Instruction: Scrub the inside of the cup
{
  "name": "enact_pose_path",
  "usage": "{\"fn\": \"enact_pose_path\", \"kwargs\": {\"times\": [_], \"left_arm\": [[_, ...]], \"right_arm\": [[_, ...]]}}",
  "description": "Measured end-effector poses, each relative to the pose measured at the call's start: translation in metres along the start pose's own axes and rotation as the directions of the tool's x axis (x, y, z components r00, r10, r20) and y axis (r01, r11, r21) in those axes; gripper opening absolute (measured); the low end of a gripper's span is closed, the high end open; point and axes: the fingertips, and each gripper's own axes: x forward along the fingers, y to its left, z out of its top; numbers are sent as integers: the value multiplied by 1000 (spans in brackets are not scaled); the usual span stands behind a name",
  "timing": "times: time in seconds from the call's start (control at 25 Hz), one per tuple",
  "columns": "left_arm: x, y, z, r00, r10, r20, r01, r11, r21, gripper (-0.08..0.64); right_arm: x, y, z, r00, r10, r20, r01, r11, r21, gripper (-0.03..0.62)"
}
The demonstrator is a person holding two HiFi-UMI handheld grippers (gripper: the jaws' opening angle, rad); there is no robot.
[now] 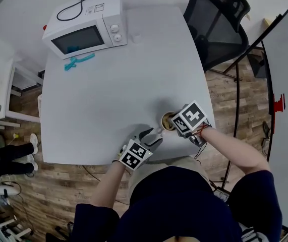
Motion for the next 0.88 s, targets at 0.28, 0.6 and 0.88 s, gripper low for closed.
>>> {"fn": "enact_pose_path", "kwargs": {"times": [0.28,0.6,0.88], "left_arm": [[3,18,27,995,-79,-54,82,995,60,289],[26,-2,34,974,-202,-98,205,979,20,322],[38,-11,42,987,-156,-48,158,987,23,328]], "right_arm": [[0,4,1,995,85,-47,-92,982,-168,35],[-2,3,-4,990,114,-86,-131,965,-228,35],[-2,-2,-7,992,99,-74,-108,985,-135,35]]}}
